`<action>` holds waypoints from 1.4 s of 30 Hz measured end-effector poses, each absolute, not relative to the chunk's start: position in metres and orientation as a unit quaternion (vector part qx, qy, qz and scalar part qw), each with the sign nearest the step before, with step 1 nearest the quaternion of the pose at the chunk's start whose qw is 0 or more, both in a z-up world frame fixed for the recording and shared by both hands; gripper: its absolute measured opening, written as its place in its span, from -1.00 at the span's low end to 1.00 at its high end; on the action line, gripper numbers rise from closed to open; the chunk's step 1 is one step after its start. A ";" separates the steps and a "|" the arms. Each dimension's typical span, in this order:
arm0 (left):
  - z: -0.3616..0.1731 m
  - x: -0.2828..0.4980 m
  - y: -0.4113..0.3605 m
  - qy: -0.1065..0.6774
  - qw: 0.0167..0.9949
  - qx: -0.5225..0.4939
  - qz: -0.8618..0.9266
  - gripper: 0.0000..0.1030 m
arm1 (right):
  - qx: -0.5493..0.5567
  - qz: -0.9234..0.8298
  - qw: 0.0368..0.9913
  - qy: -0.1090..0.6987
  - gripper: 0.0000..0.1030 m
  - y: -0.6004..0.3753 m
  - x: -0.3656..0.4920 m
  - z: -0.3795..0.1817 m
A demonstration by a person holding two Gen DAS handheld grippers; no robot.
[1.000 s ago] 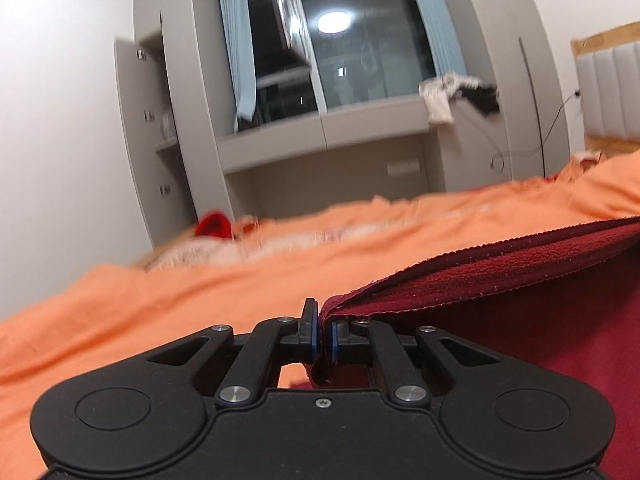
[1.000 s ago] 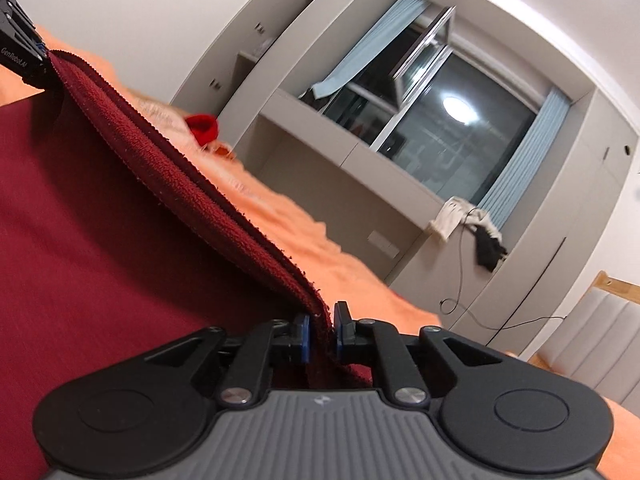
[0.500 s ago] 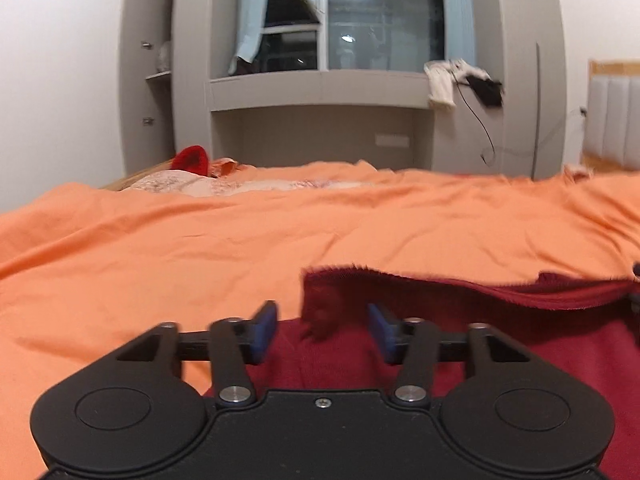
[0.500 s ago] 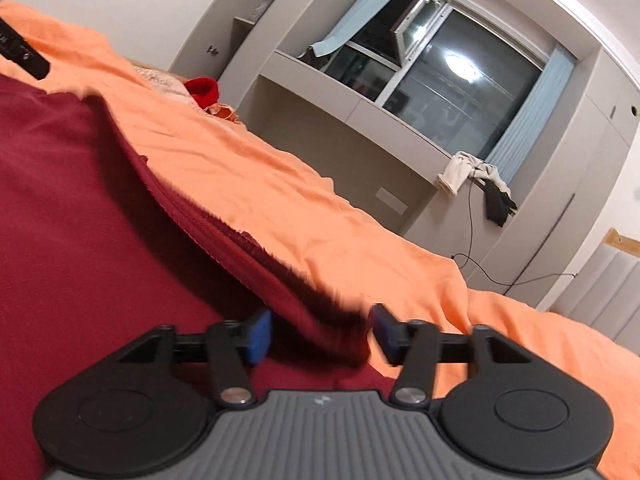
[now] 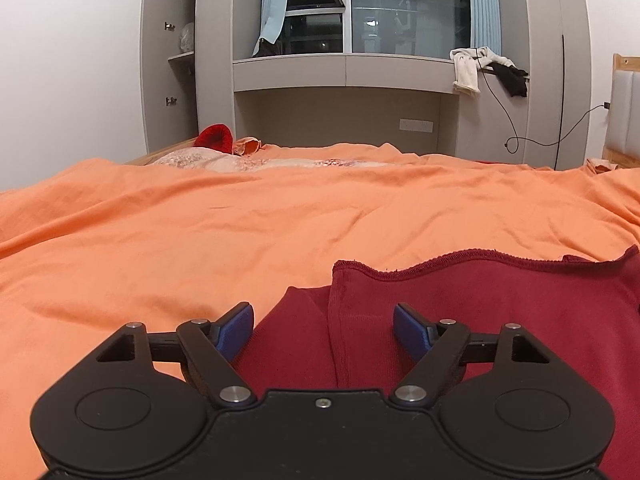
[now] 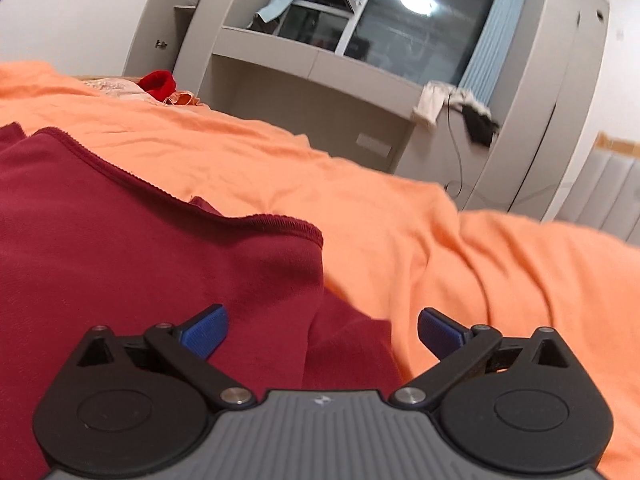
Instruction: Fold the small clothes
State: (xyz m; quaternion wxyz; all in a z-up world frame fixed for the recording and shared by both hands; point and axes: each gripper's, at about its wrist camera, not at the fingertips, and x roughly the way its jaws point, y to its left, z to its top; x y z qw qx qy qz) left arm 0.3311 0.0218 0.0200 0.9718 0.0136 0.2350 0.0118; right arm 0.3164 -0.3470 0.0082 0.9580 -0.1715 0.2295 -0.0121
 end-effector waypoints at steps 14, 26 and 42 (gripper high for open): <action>0.019 0.329 0.019 0.234 0.972 0.019 0.014 0.93 | -0.172 -0.009 0.957 0.235 1.00 -0.347 0.317 0.007; 0.018 0.324 0.015 0.226 0.974 0.026 0.016 0.98 | -0.180 -0.011 0.955 0.235 1.00 -0.342 0.315 0.005; 0.030 0.309 0.013 0.195 0.980 0.025 0.032 0.98 | -0.172 -0.012 0.962 0.211 1.00 -0.346 0.307 0.013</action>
